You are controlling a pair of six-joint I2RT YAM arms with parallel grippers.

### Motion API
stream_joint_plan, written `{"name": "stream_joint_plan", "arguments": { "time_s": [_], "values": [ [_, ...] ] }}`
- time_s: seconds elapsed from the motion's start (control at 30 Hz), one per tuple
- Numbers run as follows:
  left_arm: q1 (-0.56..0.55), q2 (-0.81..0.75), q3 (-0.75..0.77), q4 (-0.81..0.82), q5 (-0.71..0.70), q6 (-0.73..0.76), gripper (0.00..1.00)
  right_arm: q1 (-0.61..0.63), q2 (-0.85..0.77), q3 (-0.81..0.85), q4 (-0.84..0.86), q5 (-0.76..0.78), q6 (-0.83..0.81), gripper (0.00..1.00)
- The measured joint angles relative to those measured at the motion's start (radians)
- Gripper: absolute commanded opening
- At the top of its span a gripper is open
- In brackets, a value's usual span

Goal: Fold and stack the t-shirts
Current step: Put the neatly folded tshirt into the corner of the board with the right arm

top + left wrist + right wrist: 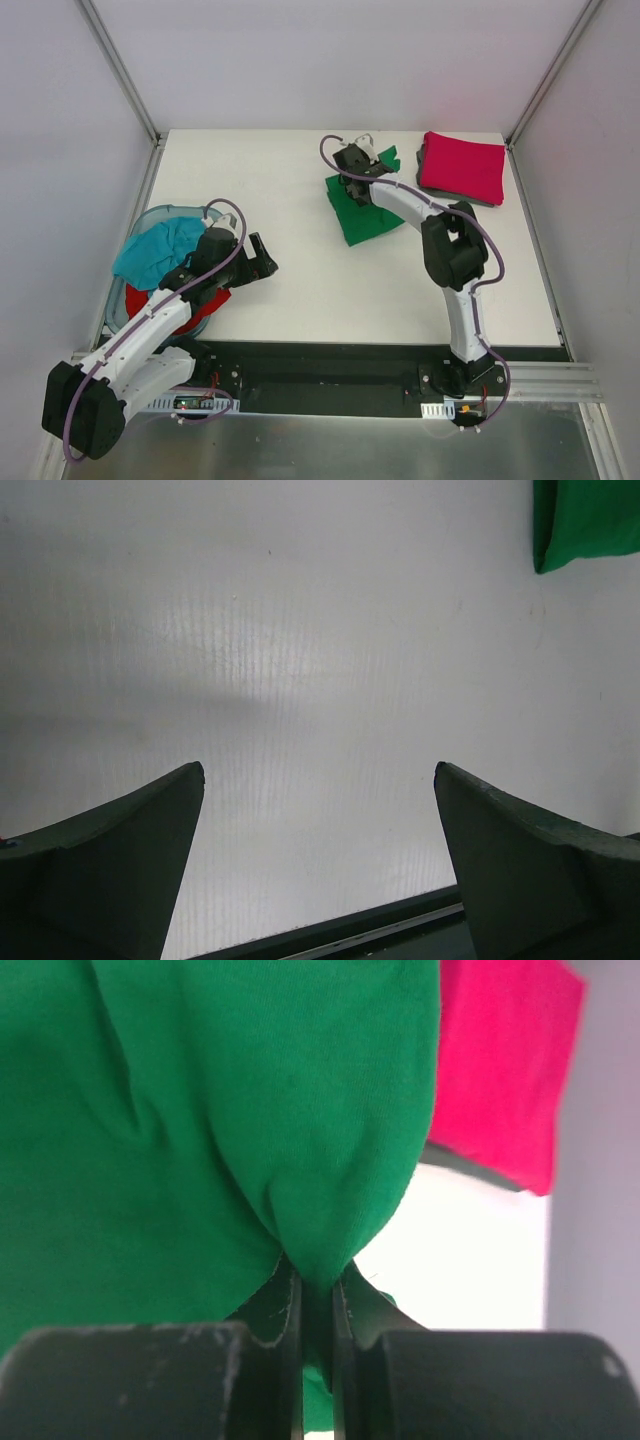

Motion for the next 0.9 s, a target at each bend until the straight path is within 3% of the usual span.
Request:
{"name": "stream_joint_plan", "arguments": {
  "time_s": [0.37, 0.67, 0.9],
  "values": [
    [0.000, 0.017, 0.000, -0.001, -0.008, 0.005, 0.99, -0.110, 0.169, 0.271, 0.003, 0.215, -0.214, 0.00],
    [0.000, 0.010, 0.000, -0.002, -0.015, 0.015, 0.99, -0.196, 0.246, 0.498, 0.046, 0.246, -0.347, 0.00],
    [0.000, 0.010, 0.000, -0.001, -0.015, 0.017, 0.99, -0.225, 0.267, 0.555, 0.056, 0.237, -0.360, 0.00]
  ]
}}
